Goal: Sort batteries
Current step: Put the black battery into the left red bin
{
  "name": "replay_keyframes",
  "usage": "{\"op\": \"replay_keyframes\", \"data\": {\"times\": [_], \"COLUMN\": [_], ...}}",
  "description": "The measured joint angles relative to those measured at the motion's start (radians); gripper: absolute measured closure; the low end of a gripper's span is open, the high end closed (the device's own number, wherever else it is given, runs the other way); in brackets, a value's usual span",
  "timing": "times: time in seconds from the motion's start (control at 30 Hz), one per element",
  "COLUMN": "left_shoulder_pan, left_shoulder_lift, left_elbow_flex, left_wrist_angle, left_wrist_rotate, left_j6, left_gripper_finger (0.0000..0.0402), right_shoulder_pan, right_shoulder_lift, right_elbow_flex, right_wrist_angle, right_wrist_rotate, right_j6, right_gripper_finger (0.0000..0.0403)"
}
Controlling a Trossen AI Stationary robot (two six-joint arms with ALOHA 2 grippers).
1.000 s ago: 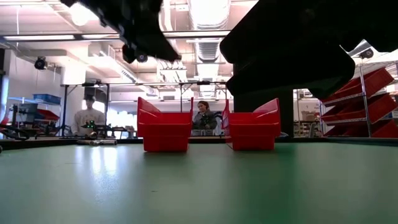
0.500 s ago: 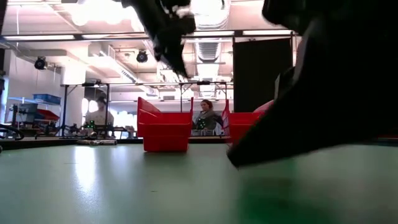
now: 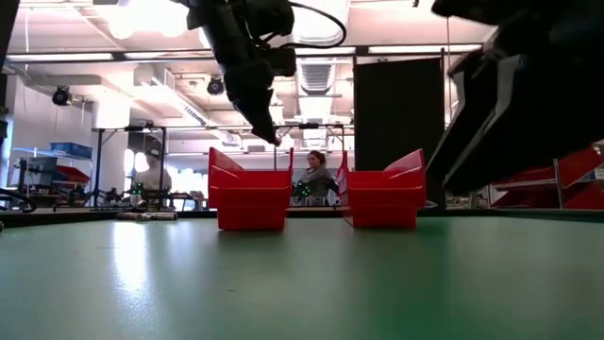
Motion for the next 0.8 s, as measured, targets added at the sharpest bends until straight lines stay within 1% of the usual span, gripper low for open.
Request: {"op": "replay_keyframes", "data": {"times": [0.13, 0.23, 0.33, 0.47, 0.63, 0.8], "left_shoulder_pan": [0.000, 0.007, 0.019, 0.029, 0.046, 0.052], "left_shoulder_lift": [0.028, 0.080, 0.144, 0.216, 0.288, 0.338], "left_elbow_flex": [-0.003, -0.003, 0.012, 0.058, 0.124, 0.141], "left_wrist_angle": [-0.014, -0.017, -0.020, -0.021, -0.072, -0.087], "left_wrist_rotate": [-0.017, -0.057, -0.059, -0.059, -0.059, -0.052], "left_j6": [0.045, 0.085, 0.103, 0.153, 0.209, 0.244], "left_gripper_finger": [0.0365, 0.0365, 0.0365, 0.0365, 0.0365, 0.0365], "right_shoulder_pan": [0.000, 0.003, 0.010, 0.023, 0.029, 0.029], "right_shoulder_lift": [-0.086, -0.141, -0.179, -0.196, -0.196, -0.196], "right_elbow_flex": [0.000, 0.000, 0.000, 0.000, -0.004, -0.018], "right_wrist_angle": [-0.099, -0.147, -0.176, -0.204, -0.206, -0.204], "right_wrist_rotate": [0.000, 0.000, 0.001, 0.020, 0.024, 0.025], "right_j6": [-0.002, 0.000, 0.007, 0.006, 0.007, 0.010], "right_gripper_finger": [0.0200, 0.0200, 0.0200, 0.0200, 0.0200, 0.0200]}}
